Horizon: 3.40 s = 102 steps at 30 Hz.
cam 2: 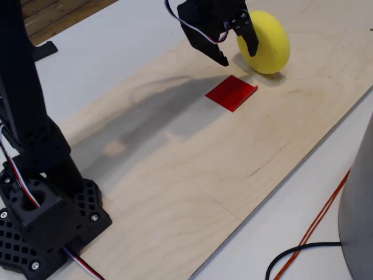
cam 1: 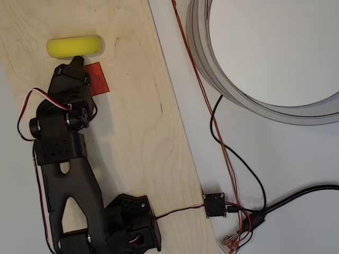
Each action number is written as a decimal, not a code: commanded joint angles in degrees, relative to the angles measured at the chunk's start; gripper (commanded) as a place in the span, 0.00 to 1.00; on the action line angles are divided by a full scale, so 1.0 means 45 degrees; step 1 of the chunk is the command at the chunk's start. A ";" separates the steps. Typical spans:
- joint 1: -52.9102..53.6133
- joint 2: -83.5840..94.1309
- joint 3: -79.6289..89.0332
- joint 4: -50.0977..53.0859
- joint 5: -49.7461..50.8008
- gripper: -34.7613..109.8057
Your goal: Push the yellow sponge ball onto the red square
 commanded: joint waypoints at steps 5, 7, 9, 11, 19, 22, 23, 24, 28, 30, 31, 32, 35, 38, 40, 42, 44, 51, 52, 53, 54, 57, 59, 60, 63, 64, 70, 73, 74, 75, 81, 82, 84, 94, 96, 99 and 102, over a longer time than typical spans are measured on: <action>0.0195 0.1816 -0.0703 0.1699 0.0078 0.36; 0.0215 0.2051 -0.0820 0.1934 0.0000 0.36; 0.0215 0.2285 -0.0977 0.2227 -0.0059 0.36; 0.0234 0.2500 -0.1172 0.2559 -0.0156 0.36; 0.0410 0.3301 -0.1758 0.4023 -0.0332 0.36; 0.0547 0.3516 -0.1934 0.4102 -0.0664 0.36; 0.0586 0.3516 -0.2090 0.4082 -0.0781 0.36; 0.0605 0.3457 -0.2266 0.4023 -0.0918 0.36; 0.0762 0.2949 -0.2891 0.3320 -0.1602 0.36; 0.0840 0.2637 -0.3008 0.2715 -0.1992 0.36; 0.0859 0.2500 -0.3027 0.2324 -0.2227 0.36; 0.0879 0.2363 -0.3027 0.1992 -0.2402 0.36; 0.0859 0.1934 -0.3145 0.0977 -0.2910 0.36; 0.0703 0.1367 -0.3574 0.0313 -0.3262 0.36; 0.0566 0.0918 -0.3984 0.0039 -0.3437 0.36; 0.0410 0.0547 -0.4297 -0.0176 -0.3516 0.36; 0.0215 0.0215 -0.4512 -0.0488 -0.3652 0.36; -0.0566 -0.0918 -0.4961 -0.1797 -0.4414 0.36; -0.0625 -0.1113 -0.4961 -0.1992 -0.4453 0.36; -0.0703 -0.1270 -0.4961 -0.2207 -0.4531 0.36; -0.0781 -0.1367 -0.4844 -0.2441 -0.4395 0.36; -0.0938 -0.1328 -0.3750 -0.3457 -0.3789 0.36; -0.0996 -0.1094 -0.2773 -0.4160 -0.3418 0.36; -0.0996 -0.1016 -0.2422 -0.4355 -0.3281 0.36; -0.0977 -0.0664 -0.1445 -0.4902 -0.3242 0.36; -0.0957 -0.0566 -0.1152 -0.5059 -0.3223 0.36; -0.0918 -0.0293 -0.0020 -0.5957 -0.3242 0.36; -0.0918 -0.0156 0.0820 -0.6758 -0.3164 0.36; -0.0918 -0.0098 0.1113 -0.7051 -0.3145 0.35; -0.0918 -0.0039 0.1387 -0.7305 -0.3125 0.35; -0.0840 0.0430 0.2363 -0.7832 -0.3145 0.35; -0.0820 0.0547 0.2520 -0.7871 -0.3164 0.35; -0.0801 0.0762 0.2773 -0.7871 -0.3164 0.35; -0.0723 0.1738 0.4453 -0.8594 -0.3301 0.35; -0.0703 0.1836 0.4707 -0.8750 -0.3340 0.35; -0.0684 0.1914 0.5117 -0.9141 -0.3418 0.35; -0.0645 0.1914 0.5469 -0.9590 -0.3535 0.35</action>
